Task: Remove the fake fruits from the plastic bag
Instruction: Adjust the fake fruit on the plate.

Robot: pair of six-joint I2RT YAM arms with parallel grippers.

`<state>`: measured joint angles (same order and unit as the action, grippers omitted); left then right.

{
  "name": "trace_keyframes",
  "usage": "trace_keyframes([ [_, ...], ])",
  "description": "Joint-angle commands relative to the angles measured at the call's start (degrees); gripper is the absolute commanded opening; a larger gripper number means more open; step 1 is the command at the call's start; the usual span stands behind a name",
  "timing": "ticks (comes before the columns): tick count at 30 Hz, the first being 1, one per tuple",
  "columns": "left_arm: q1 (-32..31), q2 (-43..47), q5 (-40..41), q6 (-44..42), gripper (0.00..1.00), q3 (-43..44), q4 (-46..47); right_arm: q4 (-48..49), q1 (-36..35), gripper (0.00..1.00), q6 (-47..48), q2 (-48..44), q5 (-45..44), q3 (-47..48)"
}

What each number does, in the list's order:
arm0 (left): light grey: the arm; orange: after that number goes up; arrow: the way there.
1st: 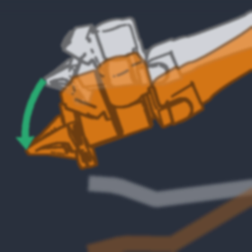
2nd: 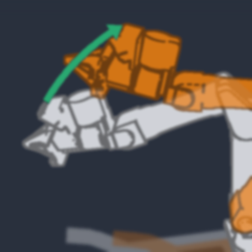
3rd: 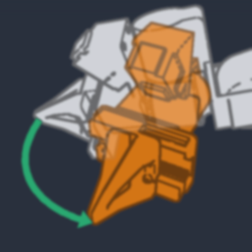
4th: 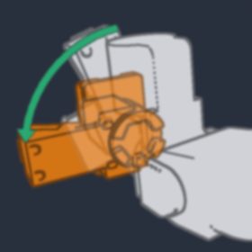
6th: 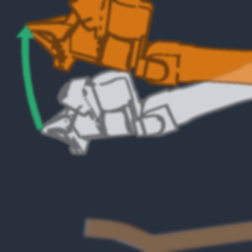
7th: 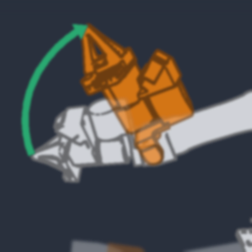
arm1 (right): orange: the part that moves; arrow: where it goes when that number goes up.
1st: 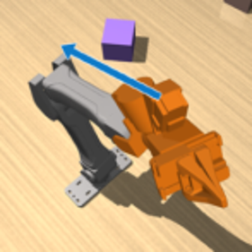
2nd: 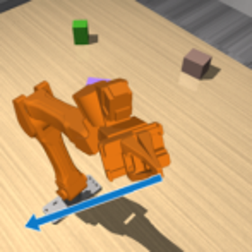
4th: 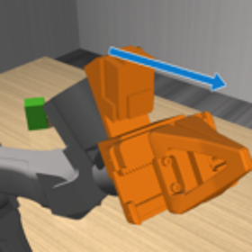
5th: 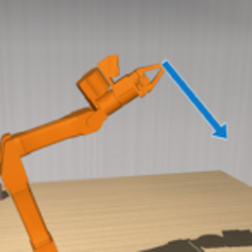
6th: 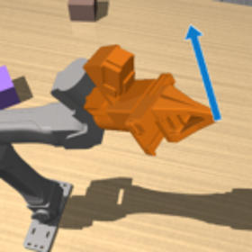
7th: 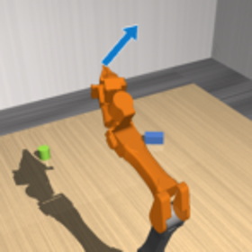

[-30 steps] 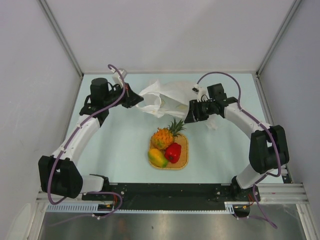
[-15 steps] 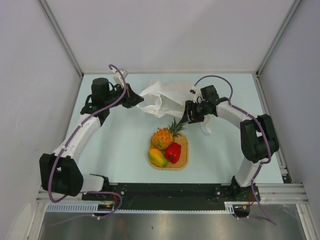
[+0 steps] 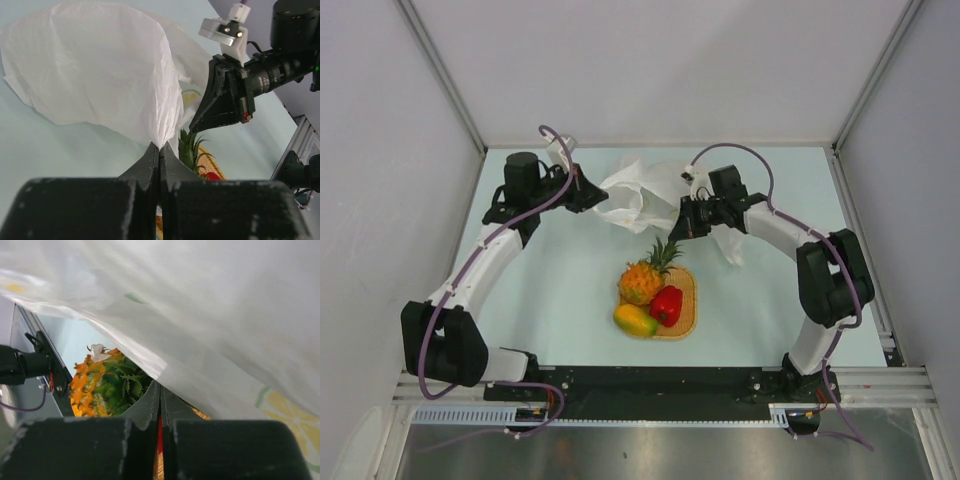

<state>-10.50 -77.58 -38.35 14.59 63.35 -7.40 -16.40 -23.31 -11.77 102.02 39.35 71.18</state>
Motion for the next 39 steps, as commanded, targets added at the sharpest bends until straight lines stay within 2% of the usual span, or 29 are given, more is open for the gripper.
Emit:
trace_keyframes([
  [1,0.5,0.5,-1.7,0.7,0.00,2.5,1.9,-1.9,-2.1,0.00,6.9,-7.2,0.5,4.1],
  [8,0.5,0.8,-1.8,1.8,0.00,2.0,2.8,-3.9,-6.9,0.00,15.9,-13.3,-4.7,5.3],
  [16,0.5,1.9,-1.6,2.1,0.00,1.5,3.0,-9.6,-15.7,0.00,28.4,-16.3,-5.8,4.7],
  [20,0.5,3.0,-1.5,1.8,0.00,0.8,2.7,-11.3,-18.8,0.00,31.6,-17.8,-4.8,3.7],
  [23,0.5,3.8,-1.2,1.3,0.00,0.5,2.4,-11.3,-20.4,0.06,32.3,-18.3,-5.5,3.4],
  [24,0.5,3.9,-1.2,1.3,0.00,0.4,2.3,-11.4,-20.5,0.11,32.4,-18.3,-5.5,3.4],
  [26,0.5,4.0,-1.1,1.2,0.00,0.0,2.3,-11.3,-20.7,0.23,32.1,-18.4,-6.6,3.4],
  [27,0.5,4.0,-1.2,1.2,0.01,0.1,2.3,-10.8,-20.7,0.32,31.8,-18.6,-7.1,3.4],
  [29,0.5,3.8,-1.2,1.2,0.01,0.2,2.3,-10.3,-20.6,0.41,31.4,-19.2,-8.5,3.4],
  [30,0.5,3.8,-1.1,1.2,0.01,0.2,2.3,-9.7,-20.5,0.53,31.0,-19.6,-8.9,3.4],
  [32,0.5,3.5,-1.2,1.2,0.01,0.5,2.3,-9.4,-20.4,0.58,30.8,-21.2,-9.1,3.5],
  [39,0.5,2.2,-1.2,1.3,0.01,1.2,2.1,-12.6,-20.4,0.63,34.7,-27.8,-9.7,3.8],
])
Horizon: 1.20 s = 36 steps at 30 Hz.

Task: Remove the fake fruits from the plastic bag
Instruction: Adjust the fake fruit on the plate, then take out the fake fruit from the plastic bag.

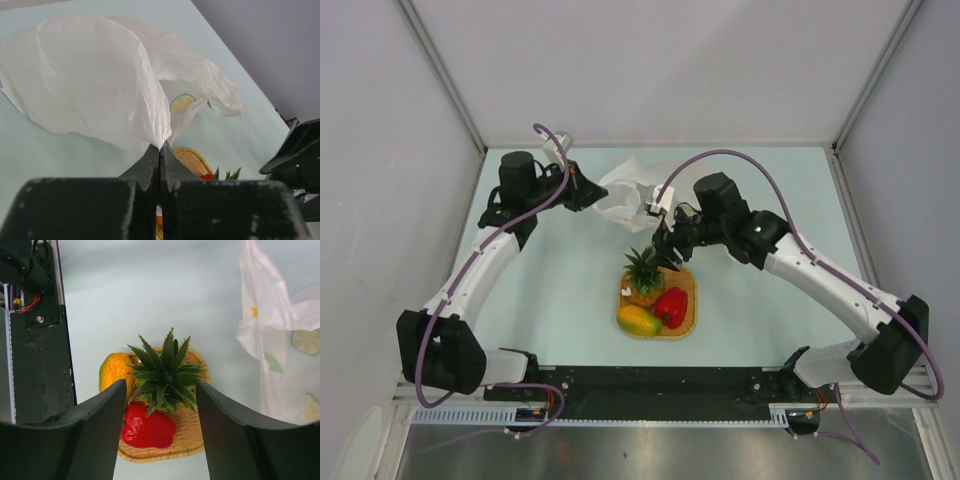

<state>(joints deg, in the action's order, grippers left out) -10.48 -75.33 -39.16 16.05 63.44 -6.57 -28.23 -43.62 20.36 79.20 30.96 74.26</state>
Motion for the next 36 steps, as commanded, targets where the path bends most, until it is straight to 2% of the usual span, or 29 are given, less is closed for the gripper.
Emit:
trace_keyframes([
  [1,0.5,-0.3,-0.4,-0.1,0.00,1.7,1.3,-0.8,0.4,0.63,1.5,-5.5,-2.5,0.6],
  [3,0.5,-0.6,-0.7,-0.1,0.00,2.1,1.2,0.0,2.2,0.59,0.0,-5.6,-4.4,0.6],
  [4,0.5,-1.0,-0.9,-0.3,0.00,2.7,1.0,0.5,4.7,0.54,-1.7,-5.1,-4.1,0.6],
  [5,0.5,-1.1,-1.0,-0.4,0.01,3.0,0.3,2.0,5.7,0.46,-2.5,-4.2,-4.6,0.7],
  [8,0.5,-1.3,-1.6,-1.1,0.00,3.7,-1.4,5.5,10.0,0.35,-5.7,-1.9,-7.3,0.7],
  [14,0.5,-2.0,-2.7,-1.7,0.00,5.6,-3.5,9.4,13.4,0.24,-1.8,5.1,-10.5,0.8],
  [21,0.5,-3.9,-12.9,-1.9,0.00,6.8,-2.9,17.7,13.9,0.21,-1.1,14.6,-15.4,1.6],
  [24,0.5,-4.4,-16.6,-0.8,0.00,6.1,-2.2,22.2,14.6,0.25,-1.1,19.1,-19.6,2.6],
  [28,0.5,-4.1,-18.1,-6.1,0.00,5.5,-9.9,22.6,16.8,0.27,1.7,25.8,-23.6,5.0],
  [32,0.5,-4.5,-14.6,-11.1,0.00,3.3,-13.7,19.9,19.7,0.27,-1.1,24.3,-21.2,0.6],
  [34,0.5,-4.9,-14.2,-11.8,0.00,3.1,-13.9,21.6,19.4,0.28,-2.1,21.0,-22.2,-6.0],
  [36,0.5,-5.4,-13.2,-14.2,0.00,4.6,-15.9,20.7,19.1,0.29,-2.5,16.2,-21.6,-8.8],
])
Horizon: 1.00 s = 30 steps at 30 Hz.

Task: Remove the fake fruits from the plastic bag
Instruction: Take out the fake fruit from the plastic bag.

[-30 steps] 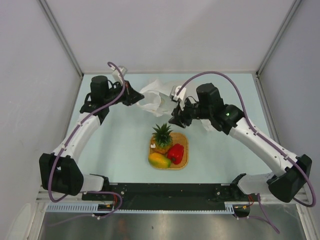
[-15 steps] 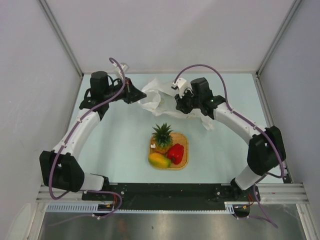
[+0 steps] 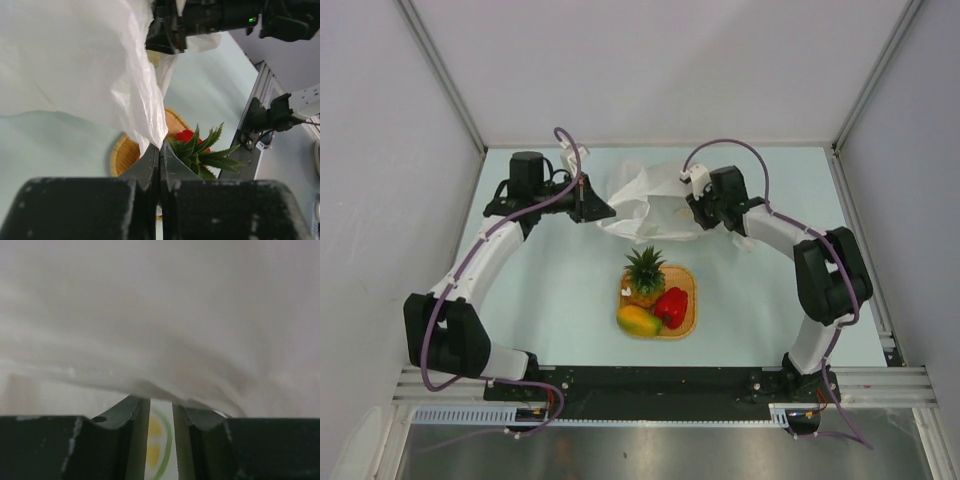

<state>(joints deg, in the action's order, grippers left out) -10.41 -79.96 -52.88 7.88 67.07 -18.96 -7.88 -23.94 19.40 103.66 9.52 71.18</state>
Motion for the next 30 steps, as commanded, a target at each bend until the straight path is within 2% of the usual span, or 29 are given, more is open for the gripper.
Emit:
trace_keyframes([
  [1,0.4,-1.3,0.7,-7.8,0.00,1.9,-4.6,-0.6,-0.6,0.29,-1.8,-9.4,0.5,-6.6],
  [5,0.4,-2.7,-1.4,-12.4,0.00,7.1,-8.5,-1.4,-0.6,0.29,-0.6,-10.9,1.6,-5.7],
  [8,0.4,-4.8,-2.4,-12.9,0.00,10.0,-8.8,-0.1,-0.6,0.30,1.0,-7.4,3.0,-1.1],
  [11,0.4,-9.0,-0.5,-12.5,0.00,13.7,-9.9,0.4,-0.1,0.36,0.6,0.6,5.3,5.0],
  [14,0.4,-11.1,0.2,-9.7,0.00,16.7,-8.9,0.9,0.4,0.53,-2.2,8.7,3.0,14.2],
  [15,0.4,-12.0,-0.1,-9.3,0.00,17.4,-7.9,1.5,0.7,0.62,-4.6,10.5,1.8,19.0],
  [18,0.4,-13.9,-1.1,-8.1,0.00,20.3,-7.6,2.1,1.2,0.76,-7.7,17.5,-2.4,27.5],
  [21,0.4,-15.7,-2.0,-8.2,0.00,23.5,-9.9,3.0,1.1,0.86,-8.5,22.6,-7.2,32.5],
  [24,0.4,-18.0,-2.8,-8.2,0.01,25.9,-12.1,3.4,1.2,0.93,-9.5,27.2,-11.0,38.1],
  [30,0.4,-20.8,-3.5,-8.3,0.00,28.2,-14.4,4.5,1.5,0.94,-10.0,36.5,-12.5,47.0],
])
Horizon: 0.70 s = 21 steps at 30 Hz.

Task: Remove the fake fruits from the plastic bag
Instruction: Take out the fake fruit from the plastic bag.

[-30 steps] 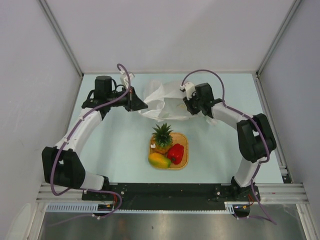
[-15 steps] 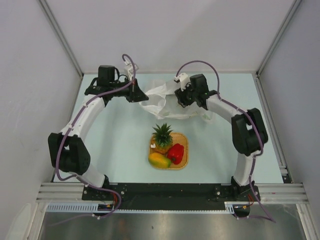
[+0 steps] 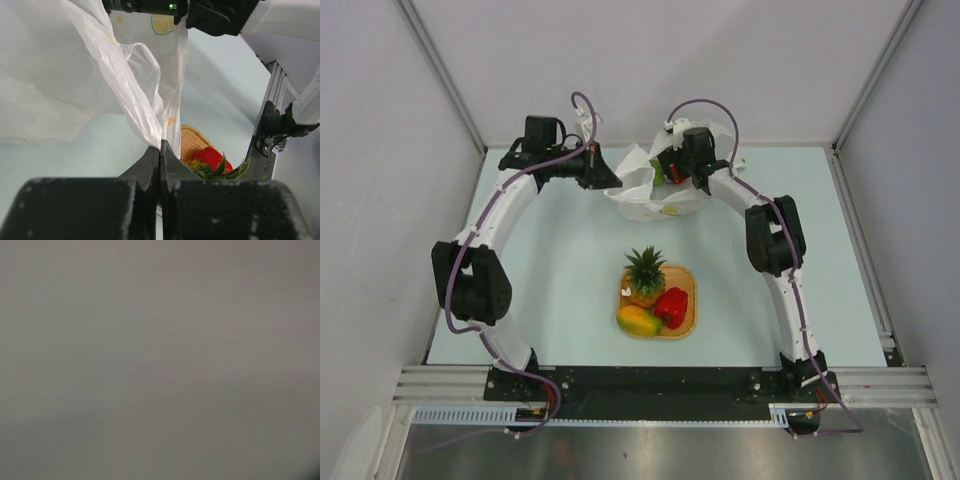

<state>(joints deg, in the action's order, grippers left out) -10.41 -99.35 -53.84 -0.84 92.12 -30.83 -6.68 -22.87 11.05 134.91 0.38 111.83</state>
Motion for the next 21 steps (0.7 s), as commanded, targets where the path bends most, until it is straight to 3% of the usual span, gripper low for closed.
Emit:
trace_keyframes([
  [1,0.4,-1.6,-2.2,0.0,0.00,3.2,-3.0,3.4,0.5,0.95,-1.6,6.8,-3.5,8.1],
  [7,0.4,-3.0,0.2,-2.2,0.00,3.2,-5.4,-4.0,0.9,0.94,-0.6,24.3,-5.6,33.1],
  [8,0.4,-3.2,0.6,-2.6,0.00,3.5,-6.1,-5.3,1.1,0.81,-0.2,26.1,-5.7,37.2],
  [11,0.3,-3.7,1.4,-3.1,0.00,3.5,-6.3,3.2,2.4,0.57,-0.2,23.7,-4.9,32.2],
  [13,0.4,-3.9,1.7,-2.1,0.00,2.9,-5.2,6.1,3.2,0.50,-1.5,19.4,-1.5,25.6],
  [17,0.3,-4.5,0.9,0.5,0.00,2.2,-2.1,1.5,5.1,0.28,-5.5,12.8,10.2,21.8],
  [21,0.3,-5.3,-0.6,4.7,0.00,2.1,1.6,-1.5,6.5,0.15,-6.7,4.1,21.2,16.9],
])
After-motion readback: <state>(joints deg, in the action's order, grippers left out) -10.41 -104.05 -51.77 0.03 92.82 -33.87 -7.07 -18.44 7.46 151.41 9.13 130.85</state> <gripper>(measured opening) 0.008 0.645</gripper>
